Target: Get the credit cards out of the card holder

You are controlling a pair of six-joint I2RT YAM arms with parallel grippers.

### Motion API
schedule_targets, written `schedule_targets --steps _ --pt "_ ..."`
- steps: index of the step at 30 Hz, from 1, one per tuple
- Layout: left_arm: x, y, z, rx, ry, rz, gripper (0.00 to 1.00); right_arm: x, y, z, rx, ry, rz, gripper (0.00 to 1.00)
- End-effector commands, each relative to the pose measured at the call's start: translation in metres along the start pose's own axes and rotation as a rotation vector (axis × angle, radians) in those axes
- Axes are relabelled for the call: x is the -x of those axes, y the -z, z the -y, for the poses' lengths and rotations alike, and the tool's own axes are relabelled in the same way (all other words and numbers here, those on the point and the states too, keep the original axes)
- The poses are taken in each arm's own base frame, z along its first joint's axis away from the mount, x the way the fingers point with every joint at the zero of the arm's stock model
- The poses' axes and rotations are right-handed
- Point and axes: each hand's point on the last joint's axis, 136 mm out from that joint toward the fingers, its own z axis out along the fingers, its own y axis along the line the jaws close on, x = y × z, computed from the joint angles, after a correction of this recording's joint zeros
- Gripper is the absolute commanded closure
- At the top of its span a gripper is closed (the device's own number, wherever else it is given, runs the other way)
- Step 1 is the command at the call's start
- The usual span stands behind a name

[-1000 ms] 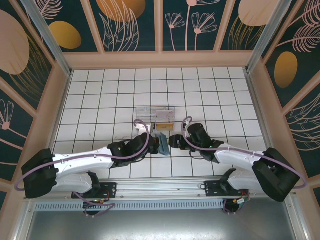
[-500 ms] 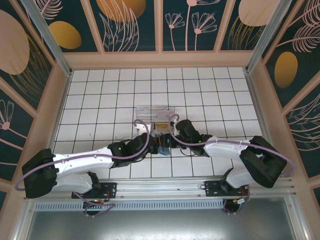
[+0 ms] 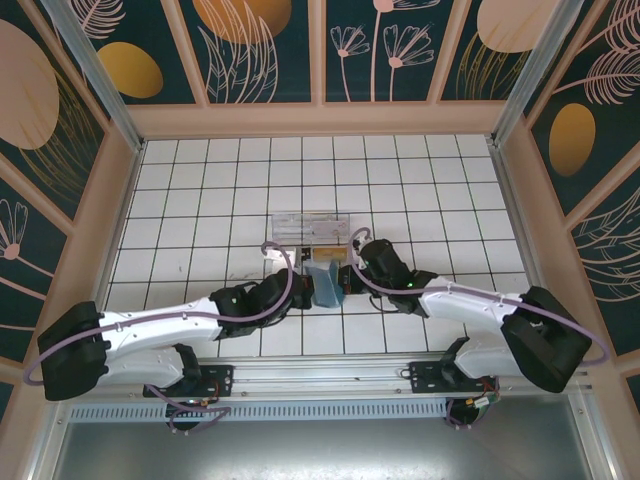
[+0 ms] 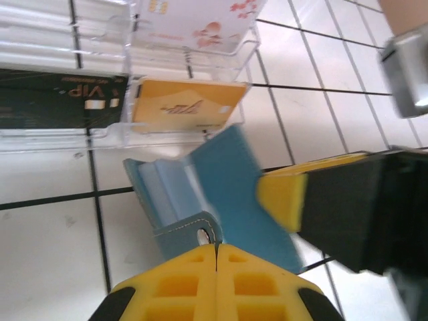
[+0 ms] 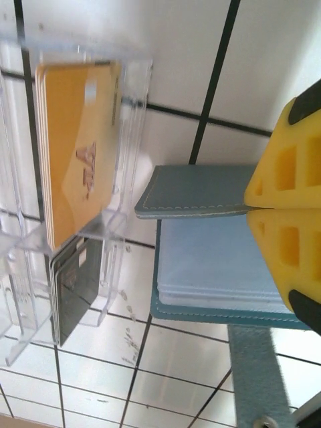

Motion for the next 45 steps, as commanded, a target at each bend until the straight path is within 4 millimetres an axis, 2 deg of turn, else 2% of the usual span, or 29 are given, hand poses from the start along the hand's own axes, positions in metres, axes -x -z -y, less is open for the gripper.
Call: schedule_targets --steps 1,8,14,15,16,17,18,19,24,26,29,32,36,39,45 --pt "-0.005 -0.002 -0.032 0.092 0.000 0.015 1.00 -0.001 0.008 0.013 -0.025 -0.014 0.007 1.00" --pt "-0.020 -0.008 -0.090 0.272 0.038 -0.010 1.00 -0.006 0.009 0.029 -0.055 -0.053 -0.001 1.00" --pt "-0.029 -0.015 -0.102 0.319 0.028 -0.041 1.00 -0.020 0.002 0.053 -0.095 -0.099 -0.037 1.00" --pt "-0.030 -0.016 -0.103 0.330 0.021 -0.047 0.97 -0.024 0.000 0.056 -0.102 -0.103 -0.047 1.00" --pt "-0.032 -0.017 -0.104 0.336 0.017 -0.055 0.90 -0.026 -0.001 0.058 -0.104 -0.103 -0.055 1.00" --pt "-0.032 -0.019 -0.102 0.334 0.013 -0.063 0.76 -0.029 -0.003 0.060 -0.107 -0.102 -0.064 1.00" --pt "-0.032 -0.019 -0.100 0.333 0.011 -0.068 0.57 -0.031 -0.004 0.061 -0.108 -0.101 -0.071 1.00" --pt "-0.030 -0.019 -0.097 0.331 0.015 -0.070 0.48 -0.034 -0.005 0.062 -0.110 -0.100 -0.078 1.00" --pt "-0.011 -0.012 -0.072 0.267 0.030 -0.052 0.37 -0.039 -0.008 0.064 -0.101 -0.105 -0.086 1.00" --pt "-0.002 -0.007 -0.059 0.220 0.043 -0.041 0.26 -0.040 -0.009 0.065 -0.098 -0.121 -0.083 1.00" --pt "0.014 0.004 -0.047 0.168 0.086 0.007 0.25 -0.040 -0.007 0.065 -0.085 -0.163 -0.055 1.00" --pt "0.029 0.016 -0.045 0.155 0.117 0.067 0.23 -0.040 -0.004 0.064 -0.068 -0.185 -0.026 1.00" --pt "0.035 0.021 -0.034 0.091 0.126 0.091 0.21 -0.038 -0.001 0.064 -0.070 -0.185 -0.007 1.00" --pt "0.025 0.011 -0.011 -0.039 0.119 0.036 0.24 -0.037 0.000 0.063 -0.065 -0.188 0.003 1.00" --pt "-0.012 -0.021 0.000 -0.071 0.114 -0.119 0.28 -0.036 -0.001 0.059 -0.047 -0.189 0.016 0.99"
